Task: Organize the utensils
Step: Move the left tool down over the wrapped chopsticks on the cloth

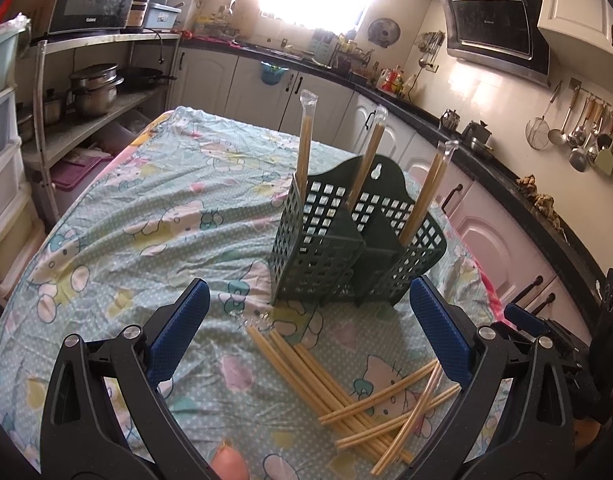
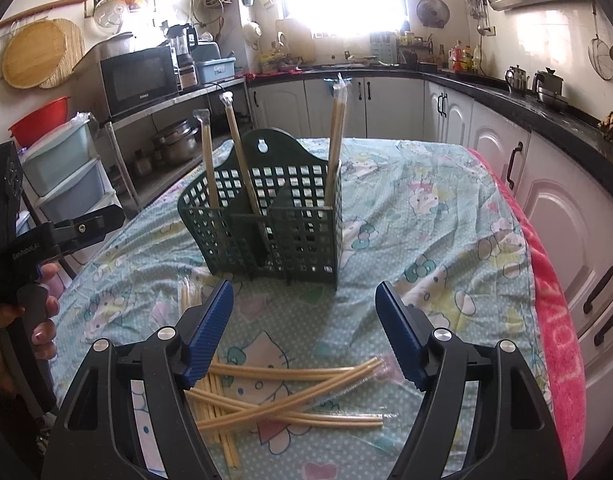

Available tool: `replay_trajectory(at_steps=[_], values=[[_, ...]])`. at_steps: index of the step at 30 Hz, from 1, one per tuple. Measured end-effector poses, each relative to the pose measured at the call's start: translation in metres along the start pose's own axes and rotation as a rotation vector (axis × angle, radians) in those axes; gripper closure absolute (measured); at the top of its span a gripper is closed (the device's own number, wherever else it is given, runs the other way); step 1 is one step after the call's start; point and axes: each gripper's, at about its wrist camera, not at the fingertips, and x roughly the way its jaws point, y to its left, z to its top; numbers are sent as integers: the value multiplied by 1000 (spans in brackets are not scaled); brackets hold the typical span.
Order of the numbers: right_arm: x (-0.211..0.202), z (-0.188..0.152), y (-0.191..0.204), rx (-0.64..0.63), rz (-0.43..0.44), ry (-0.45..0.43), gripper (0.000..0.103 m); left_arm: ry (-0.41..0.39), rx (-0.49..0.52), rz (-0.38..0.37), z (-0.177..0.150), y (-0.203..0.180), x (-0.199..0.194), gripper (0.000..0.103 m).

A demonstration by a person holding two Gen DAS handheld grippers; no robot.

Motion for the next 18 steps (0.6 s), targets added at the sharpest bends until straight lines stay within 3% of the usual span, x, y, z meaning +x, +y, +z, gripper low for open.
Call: replay_trajectory(at_steps=[14,18], values=[[30,-38,-24,74,-38,158,32,149,-41,15,-34,16,34,11],[41,-45,-33,126,-30,201,33,201,-81,10,-42,25,46,26]])
